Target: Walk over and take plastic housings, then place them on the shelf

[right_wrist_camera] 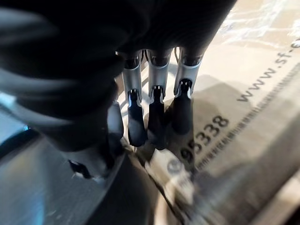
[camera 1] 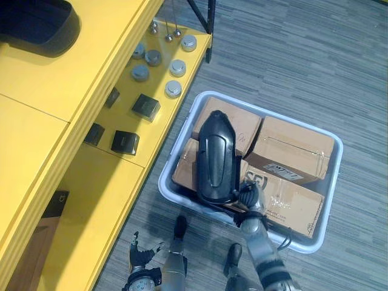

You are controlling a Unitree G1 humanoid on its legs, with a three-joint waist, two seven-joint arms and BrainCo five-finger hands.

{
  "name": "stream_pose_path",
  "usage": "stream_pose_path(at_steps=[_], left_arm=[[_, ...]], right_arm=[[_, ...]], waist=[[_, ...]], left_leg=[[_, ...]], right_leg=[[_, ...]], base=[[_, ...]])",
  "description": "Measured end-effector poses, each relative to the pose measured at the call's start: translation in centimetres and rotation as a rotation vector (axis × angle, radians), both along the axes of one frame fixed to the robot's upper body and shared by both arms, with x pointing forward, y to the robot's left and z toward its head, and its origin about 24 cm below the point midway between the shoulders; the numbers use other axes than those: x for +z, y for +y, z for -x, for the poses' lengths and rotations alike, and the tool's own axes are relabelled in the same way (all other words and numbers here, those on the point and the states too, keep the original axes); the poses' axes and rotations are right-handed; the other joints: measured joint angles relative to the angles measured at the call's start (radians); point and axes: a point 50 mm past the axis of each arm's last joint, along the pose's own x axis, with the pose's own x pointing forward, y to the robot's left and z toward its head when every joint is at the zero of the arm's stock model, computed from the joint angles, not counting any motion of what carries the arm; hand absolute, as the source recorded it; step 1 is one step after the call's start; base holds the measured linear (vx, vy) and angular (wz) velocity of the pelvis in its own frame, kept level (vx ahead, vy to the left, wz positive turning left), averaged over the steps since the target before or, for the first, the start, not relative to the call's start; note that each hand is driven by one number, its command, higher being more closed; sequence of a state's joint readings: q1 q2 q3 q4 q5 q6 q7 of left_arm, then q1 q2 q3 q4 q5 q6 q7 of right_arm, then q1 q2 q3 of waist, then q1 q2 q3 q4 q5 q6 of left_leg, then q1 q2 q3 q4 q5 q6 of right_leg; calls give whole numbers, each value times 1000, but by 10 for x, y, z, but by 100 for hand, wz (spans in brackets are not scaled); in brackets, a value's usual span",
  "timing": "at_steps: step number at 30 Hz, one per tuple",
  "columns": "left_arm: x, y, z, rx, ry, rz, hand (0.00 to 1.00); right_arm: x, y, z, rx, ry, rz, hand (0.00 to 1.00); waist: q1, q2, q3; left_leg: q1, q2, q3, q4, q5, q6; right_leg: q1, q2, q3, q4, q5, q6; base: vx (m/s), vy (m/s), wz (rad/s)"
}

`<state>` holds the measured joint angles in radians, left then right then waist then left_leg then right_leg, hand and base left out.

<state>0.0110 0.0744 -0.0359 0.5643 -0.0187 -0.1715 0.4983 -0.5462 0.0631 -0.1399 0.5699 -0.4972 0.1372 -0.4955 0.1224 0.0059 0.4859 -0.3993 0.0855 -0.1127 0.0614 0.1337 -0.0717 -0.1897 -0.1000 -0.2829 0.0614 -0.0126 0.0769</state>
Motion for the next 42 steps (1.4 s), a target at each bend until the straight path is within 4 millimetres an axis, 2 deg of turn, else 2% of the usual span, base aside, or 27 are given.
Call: stream_pose_path(at_steps=[5,7,12,16,18,20,21,23,24,26,29,31,33,35,37,42], left_arm=[[1,0,0,2,-5,15,0],[1,0,-1,-5,-8,20,0],[9,0,-5,-4,-49,41,0],[27,0,-10,-7,-143,47,0],[45,-2,-15,-13,-228,54,0],[76,-3,-21,-21,-369,55,0],[84,-3,-23,-17,-407,57,0],[117,0,-25,-3,-557,50,0],[125,-1,-25,-8,-591,40,0],[154,-3,-27,-43,-715,19,0],[172,-9,-32,-95,-800,32,0],[189,-21,-43,-179,-872,117,0],[197,-34,-54,-265,-909,236,0],[197,-46,-67,-348,-886,368,0],[190,-62,-91,-454,-792,471,0],[190,-91,-116,-567,-682,658,0]], right_arm=[[33,-28,-31,-66,-30,-3,100],[54,-44,-42,-95,-56,9,100],[87,-70,-46,-125,-143,118,100],[116,-71,-33,-56,-280,281,100],[117,-74,-22,-46,-314,339,100],[103,-77,-3,-35,-316,375,100],[99,-78,3,-33,-313,395,100],[85,-81,22,-18,-294,444,100],[83,-81,26,-10,-295,451,100],[77,-81,38,11,-291,489,100],[76,-78,44,49,-298,495,100],[79,-78,44,86,-309,533,100],[84,-79,43,91,-315,570,100],[88,-74,40,115,-330,594,100],[102,-64,34,147,-381,620,100],[129,-44,24,159,-501,655,100]], waist=[[21,1,0],[28,1,1],[24,1,1],[1,1,1],[-4,0,1],[-11,0,0],[-16,0,0],[-47,-1,0],[-53,-1,0],[-67,-2,-1],[-74,-10,-7],[-85,-13,-14],[-85,-14,-14],[-84,-21,-29],[-95,-23,-35],[-116,-28,-44]], left_leg=[[1,-1,-6,-27,23,1],[0,-1,-7,-41,36,1],[3,-1,-1,-42,38,3],[9,3,3,-42,38,3],[13,4,5,-42,37,3],[25,0,9,-48,37,3],[30,-1,9,-53,37,3],[43,-9,7,-61,38,4],[43,-11,8,-61,38,4],[46,-13,17,-61,40,6],[56,-12,33,-63,40,7],[58,-11,36,-63,40,7],[65,-9,45,-63,40,7],[70,-2,65,-64,40,7],[74,2,84,-67,41,8],[77,10,108,-67,44,11]], right_leg=[[-11,-2,-4,7,0,0],[-21,-4,-5,14,0,0],[-22,-9,-3,18,0,0],[-21,-8,2,21,0,0],[-20,-7,4,22,0,0],[-16,-9,7,28,-1,1],[-13,-10,7,29,-3,2],[-4,-19,2,37,-13,9],[-4,-21,2,37,-13,9],[-5,-25,8,38,-13,10],[-4,-26,22,39,-13,10],[-6,-26,26,43,-13,10],[-9,-27,32,53,-13,10],[-17,-27,56,54,-12,10],[-28,-22,75,61,-9,8],[-39,-15,100,61,2,3]], base=[[-7,1,4],[0,0,0],[2,-1,-1],[9,-18,-5],[2,-8,-2],[0,-7,-5],[0,0,0],[-4,13,8],[0,0,0],[0,18,-7],[5,3,-13],[-2,-3,-6],[-13,1,-14],[-21,2,-28],[-38,8,-25],[-30,16,-16]])
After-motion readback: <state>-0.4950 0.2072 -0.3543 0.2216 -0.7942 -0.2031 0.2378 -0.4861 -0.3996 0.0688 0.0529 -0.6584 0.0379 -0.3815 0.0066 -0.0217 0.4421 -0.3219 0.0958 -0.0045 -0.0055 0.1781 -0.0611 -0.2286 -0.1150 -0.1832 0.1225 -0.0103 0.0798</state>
